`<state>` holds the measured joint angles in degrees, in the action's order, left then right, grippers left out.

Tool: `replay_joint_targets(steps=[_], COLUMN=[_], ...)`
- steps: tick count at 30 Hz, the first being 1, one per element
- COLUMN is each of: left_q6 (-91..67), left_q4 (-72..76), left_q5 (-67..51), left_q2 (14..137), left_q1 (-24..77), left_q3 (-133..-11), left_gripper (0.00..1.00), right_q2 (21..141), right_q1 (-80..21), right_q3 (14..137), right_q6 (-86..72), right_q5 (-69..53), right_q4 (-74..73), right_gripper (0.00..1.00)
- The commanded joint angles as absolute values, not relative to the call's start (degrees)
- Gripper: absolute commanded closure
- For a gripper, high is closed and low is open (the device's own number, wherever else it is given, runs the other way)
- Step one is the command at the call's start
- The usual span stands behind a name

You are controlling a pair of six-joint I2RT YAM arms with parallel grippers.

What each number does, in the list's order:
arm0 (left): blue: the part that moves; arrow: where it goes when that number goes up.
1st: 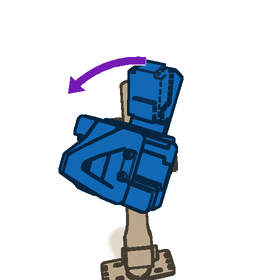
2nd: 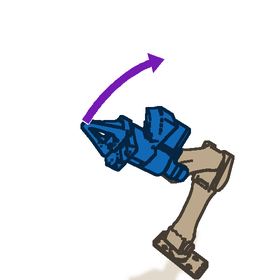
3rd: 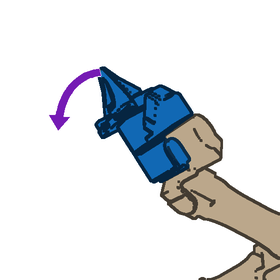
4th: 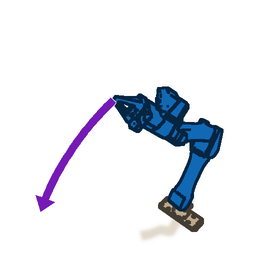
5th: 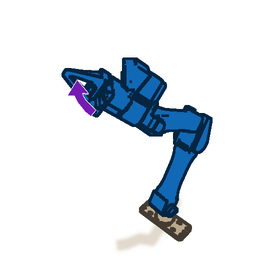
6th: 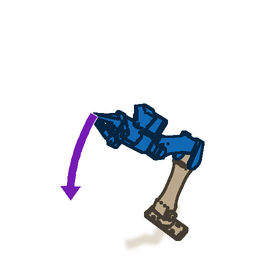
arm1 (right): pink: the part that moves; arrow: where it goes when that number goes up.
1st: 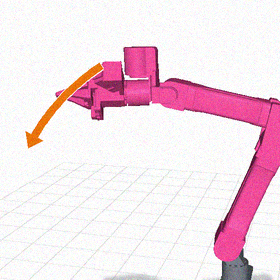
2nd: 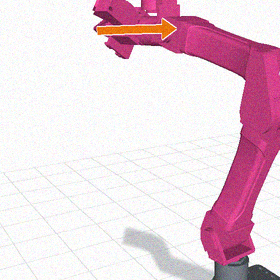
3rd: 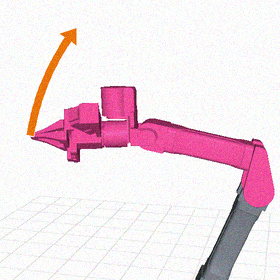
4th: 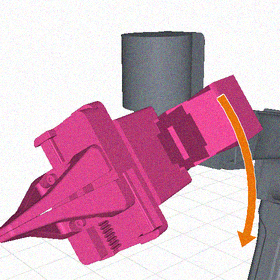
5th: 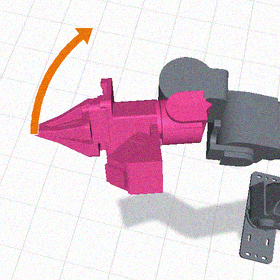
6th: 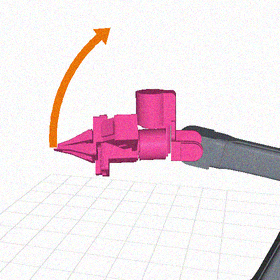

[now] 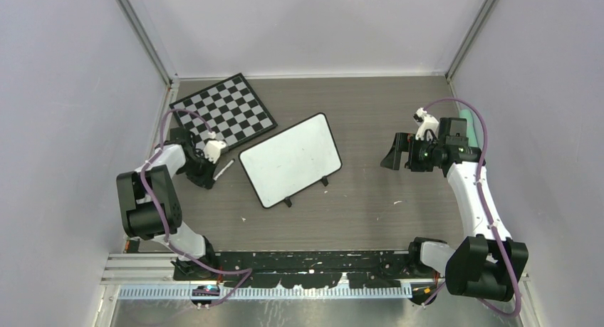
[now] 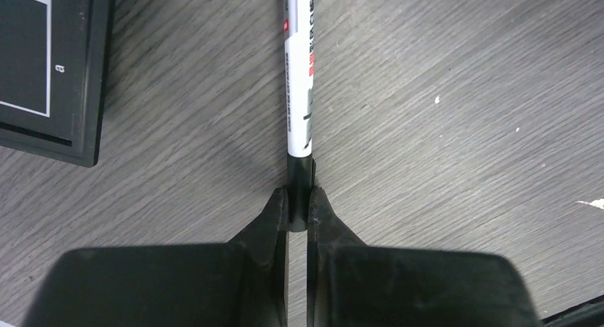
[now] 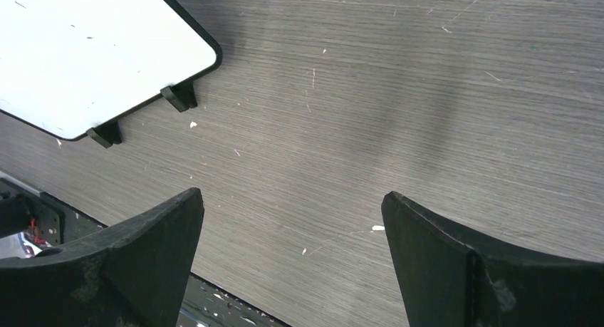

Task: Write a sentence on the whiteboard
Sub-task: Open the whiteboard marker at the center of the board.

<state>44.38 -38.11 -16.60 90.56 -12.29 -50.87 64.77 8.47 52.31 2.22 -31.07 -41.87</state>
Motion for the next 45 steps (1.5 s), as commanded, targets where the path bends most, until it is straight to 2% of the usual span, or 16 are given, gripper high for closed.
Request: replay_joint_targets(steps=[1, 7, 16, 20, 23, 31, 37, 45], left_q6=[43.41, 42.39, 41.28, 42.31, 42.27, 42.1, 43.08, 41.19], left_q4=[-37.09, -36.63, -36.55, -41.27, -44.6, -50.01, -55.22, -65.54], left_q5=[-18.1, -21.16, -21.69, -22.32, -27.17, -33.11, -33.18, -37.38], left_q2=[95.34, 96.42, 100.82, 102.84, 103.02, 96.7, 91.96, 82.12], left_q1=[-13.1, -13.44, -13.52, -15.24, -17.81, -18.03, -18.03, -15.09], left_q3=[-49.91, -50.53, -55.38, -59.04, -62.78, -65.54, -67.85, -82.41], left_gripper=[1.0, 1.0, 1.0, 1.0, 1.0, 1.0, 1.0, 1.0], right_q2=[64.35, 64.53, 70.97, 72.72, 72.54, 72.41, 70.93, 68.39], right_q1=[8.79, 8.74, 8.79, 8.78, 8.74, 8.75, 8.74, 8.71], right_q3=[54.75, 52.35, 56.78, 59.5, 60.06, 60.6, 62.54, 68.72], right_q6=[2.69, 1.98, 2.79, 2.92, 3.72, 1.3, 2.98, 0.47], right_q5=[-32.75, -33.75, -31.87, -31.01, -29.46, -32.83, -33.83, -39.99], right_q4=[-40.09, -39.18, -41.13, -42.7, -42.83, -41.16, -42.88, -45.51], right_gripper=[0.01, 0.01, 0.0, 0.01, 0.01, 0.01, 0.01, 0.01])
